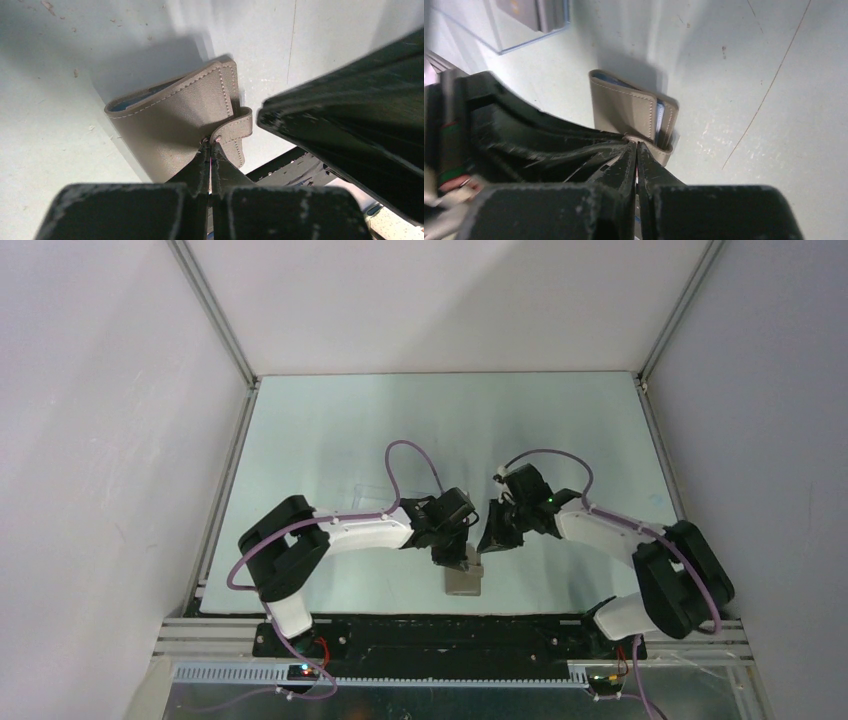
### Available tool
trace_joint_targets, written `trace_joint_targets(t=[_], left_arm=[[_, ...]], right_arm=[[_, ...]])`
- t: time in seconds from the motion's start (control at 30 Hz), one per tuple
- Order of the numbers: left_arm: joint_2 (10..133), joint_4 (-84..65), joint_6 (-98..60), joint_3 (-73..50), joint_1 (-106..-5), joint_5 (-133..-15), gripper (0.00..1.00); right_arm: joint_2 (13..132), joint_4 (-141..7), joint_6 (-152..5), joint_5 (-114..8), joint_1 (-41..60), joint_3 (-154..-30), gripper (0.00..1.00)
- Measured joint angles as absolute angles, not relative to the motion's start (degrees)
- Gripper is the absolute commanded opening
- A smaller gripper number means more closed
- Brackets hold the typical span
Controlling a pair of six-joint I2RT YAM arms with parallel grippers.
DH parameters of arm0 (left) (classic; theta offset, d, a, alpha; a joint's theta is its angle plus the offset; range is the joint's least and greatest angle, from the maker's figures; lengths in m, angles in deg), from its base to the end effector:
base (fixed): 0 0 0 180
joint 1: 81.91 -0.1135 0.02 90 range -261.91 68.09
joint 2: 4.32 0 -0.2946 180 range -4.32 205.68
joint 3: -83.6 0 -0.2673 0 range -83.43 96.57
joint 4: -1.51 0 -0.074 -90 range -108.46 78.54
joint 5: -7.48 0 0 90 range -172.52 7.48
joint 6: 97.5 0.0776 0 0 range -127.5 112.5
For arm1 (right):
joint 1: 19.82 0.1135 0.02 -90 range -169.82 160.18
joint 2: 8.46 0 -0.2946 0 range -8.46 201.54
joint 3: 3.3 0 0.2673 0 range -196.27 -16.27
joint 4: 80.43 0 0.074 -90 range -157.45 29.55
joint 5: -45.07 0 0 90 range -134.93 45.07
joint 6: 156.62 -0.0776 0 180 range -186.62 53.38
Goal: Put the credit cards into the card holder
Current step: Close the card holder at the center of the board.
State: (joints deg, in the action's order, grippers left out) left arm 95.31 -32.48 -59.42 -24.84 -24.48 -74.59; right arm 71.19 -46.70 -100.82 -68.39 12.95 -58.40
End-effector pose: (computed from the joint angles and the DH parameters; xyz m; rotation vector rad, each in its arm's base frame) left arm 0.1933 -0.3225 0.1449 0.1885 2.8822 -0.7019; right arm 0.2242 0.1811 0.1687 -0.1283 2.7615 0.9105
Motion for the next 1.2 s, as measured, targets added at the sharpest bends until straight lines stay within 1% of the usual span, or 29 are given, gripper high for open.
trace_joint_targets(t=[0.17,0.33,0.6,0.9,1.0,1.2], left_arm=[[95.3,-32.5,-59.4,-24.8,-24.4,-74.6,0.00],[95.3,-32.5,-59.4,-24.8,-24.4,-74.6,0.00],[95.1,-33.0,-59.2,-24.8,-24.4,-74.7,0.00],[95.0,-33.0,-58.9,-24.8,-24.4,-74.7,0.00],[95.0,-33.0,-58.9,-24.8,-24.3,-74.8,0.00],[94.7,-33.5,-58.9,-24.8,-24.3,-74.9,0.00]], right_arm=[[77.7,-47.1,-100.5,-69.7,13.1,-58.8,0.00],[81.0,-47.9,-100.4,-70.1,14.4,-58.8,0.01],[81.1,-48.4,-100.4,-70.1,15.0,-59.1,0.04],[78.0,-48.9,-100.4,-69.8,14.9,-61.3,0.03],[78.9,-49.3,-100.4,-69.9,15.0,-61.6,0.03],[84.3,-49.1,-100.5,-70.5,15.7,-62.3,0.02]])
